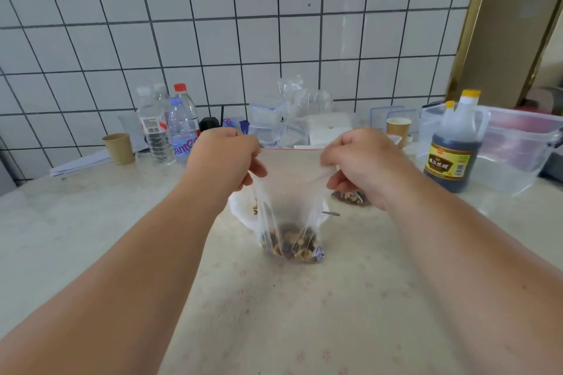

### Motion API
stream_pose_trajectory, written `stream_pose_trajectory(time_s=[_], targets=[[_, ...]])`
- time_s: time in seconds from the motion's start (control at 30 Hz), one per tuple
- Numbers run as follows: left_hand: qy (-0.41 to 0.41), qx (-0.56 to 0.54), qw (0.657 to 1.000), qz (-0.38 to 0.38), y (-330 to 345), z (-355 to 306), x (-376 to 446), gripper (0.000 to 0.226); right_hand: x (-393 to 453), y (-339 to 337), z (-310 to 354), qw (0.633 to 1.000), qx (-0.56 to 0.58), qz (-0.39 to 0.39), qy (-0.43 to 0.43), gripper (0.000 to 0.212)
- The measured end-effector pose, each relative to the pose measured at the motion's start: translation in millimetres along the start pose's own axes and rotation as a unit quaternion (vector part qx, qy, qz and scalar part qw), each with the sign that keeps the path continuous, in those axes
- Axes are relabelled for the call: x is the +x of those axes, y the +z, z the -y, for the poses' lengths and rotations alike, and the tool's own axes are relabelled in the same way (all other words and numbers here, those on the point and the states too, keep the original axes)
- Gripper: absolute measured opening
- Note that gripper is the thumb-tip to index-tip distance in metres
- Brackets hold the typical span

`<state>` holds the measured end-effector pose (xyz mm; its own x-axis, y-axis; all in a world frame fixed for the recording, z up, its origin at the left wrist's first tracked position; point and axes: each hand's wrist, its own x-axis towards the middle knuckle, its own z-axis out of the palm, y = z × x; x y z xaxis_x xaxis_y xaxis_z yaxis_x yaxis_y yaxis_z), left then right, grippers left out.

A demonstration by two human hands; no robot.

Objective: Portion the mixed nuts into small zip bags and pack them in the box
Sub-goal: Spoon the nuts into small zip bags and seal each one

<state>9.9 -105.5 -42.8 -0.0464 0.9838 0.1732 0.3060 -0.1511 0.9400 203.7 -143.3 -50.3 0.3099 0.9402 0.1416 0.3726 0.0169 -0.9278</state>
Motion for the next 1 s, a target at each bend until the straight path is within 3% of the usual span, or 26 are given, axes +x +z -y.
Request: stream_pose_trajectory(time_s=[0.23, 0.47, 0.67, 0.83, 1.0], targets=[[-0.007, 0.002, 1.0, 0.025, 6, -24, -3, 0.005, -4, -27, 11, 0.989, 0.131, 0.011, 0.061, 0.019], [-0.049, -0.096, 0.987, 0.116, 41, -45, -11, 0.01, 5, -63, 6, 0.97, 0.211, -0.11, 0.044, 0.03], [-0.019, -0.114, 0.975, 0.187, 87, -51, -11, 0.007, 25, -92, -9, 0.958, 0.195, -0.206, 0.036, 0.023], [-0.029, -0.147, 0.972, 0.184, 111, -41, 3, 0.01, 49, -103, -28, 0.953, 0.189, -0.231, 0.047, 0.032], [-0.026, -0.17, 0.978, 0.123, 126, -30, 16, 0.012, 63, -96, -47, 0.94, 0.246, -0.229, 0.052, 0.024]])
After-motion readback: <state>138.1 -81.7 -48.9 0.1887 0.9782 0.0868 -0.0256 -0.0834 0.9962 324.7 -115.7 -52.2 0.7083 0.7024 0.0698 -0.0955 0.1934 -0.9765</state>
